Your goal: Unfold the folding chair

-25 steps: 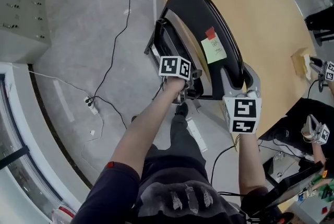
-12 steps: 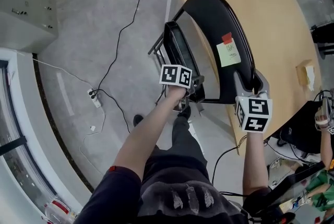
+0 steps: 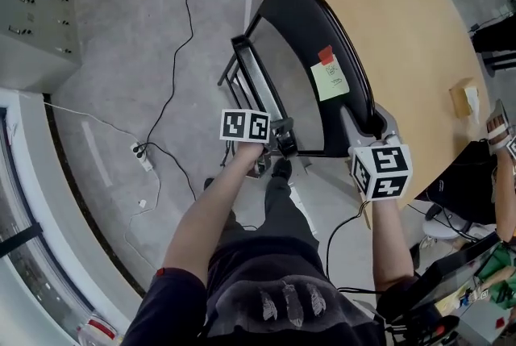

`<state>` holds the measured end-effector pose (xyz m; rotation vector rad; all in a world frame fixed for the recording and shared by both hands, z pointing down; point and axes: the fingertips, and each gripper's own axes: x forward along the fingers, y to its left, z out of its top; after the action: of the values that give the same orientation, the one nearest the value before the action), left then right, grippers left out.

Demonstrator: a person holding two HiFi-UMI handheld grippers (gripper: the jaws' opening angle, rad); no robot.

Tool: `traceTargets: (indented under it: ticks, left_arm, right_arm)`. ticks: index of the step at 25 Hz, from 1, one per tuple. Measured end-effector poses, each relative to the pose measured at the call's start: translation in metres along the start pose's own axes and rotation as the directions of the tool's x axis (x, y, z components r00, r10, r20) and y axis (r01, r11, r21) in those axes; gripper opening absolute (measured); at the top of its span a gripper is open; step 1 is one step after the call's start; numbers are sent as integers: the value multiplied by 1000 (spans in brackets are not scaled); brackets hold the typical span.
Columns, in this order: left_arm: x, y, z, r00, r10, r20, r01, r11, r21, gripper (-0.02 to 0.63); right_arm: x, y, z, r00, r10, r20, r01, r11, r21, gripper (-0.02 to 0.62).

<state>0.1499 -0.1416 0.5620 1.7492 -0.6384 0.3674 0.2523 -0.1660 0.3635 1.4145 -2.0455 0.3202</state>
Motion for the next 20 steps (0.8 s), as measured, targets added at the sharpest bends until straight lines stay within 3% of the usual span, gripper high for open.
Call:
traceTargets:
  ticks: [8, 13, 20]
  left_arm:
    - [-41, 23, -20, 999, -30, 33, 30, 999, -17, 172]
    - [-62, 41, -30, 996, -66, 55, 68, 997, -36, 176]
    - [-80, 64, -42, 994, -54, 91, 61, 996, -69, 179]
  right_arm:
    - [9, -10, -11, 998, 18, -61, -13, 997, 74, 170]
    - [8, -3, -12, 998, 7, -63, -1, 996, 84, 170]
    - [18, -1, -21, 996, 37, -79, -29, 994, 107, 172]
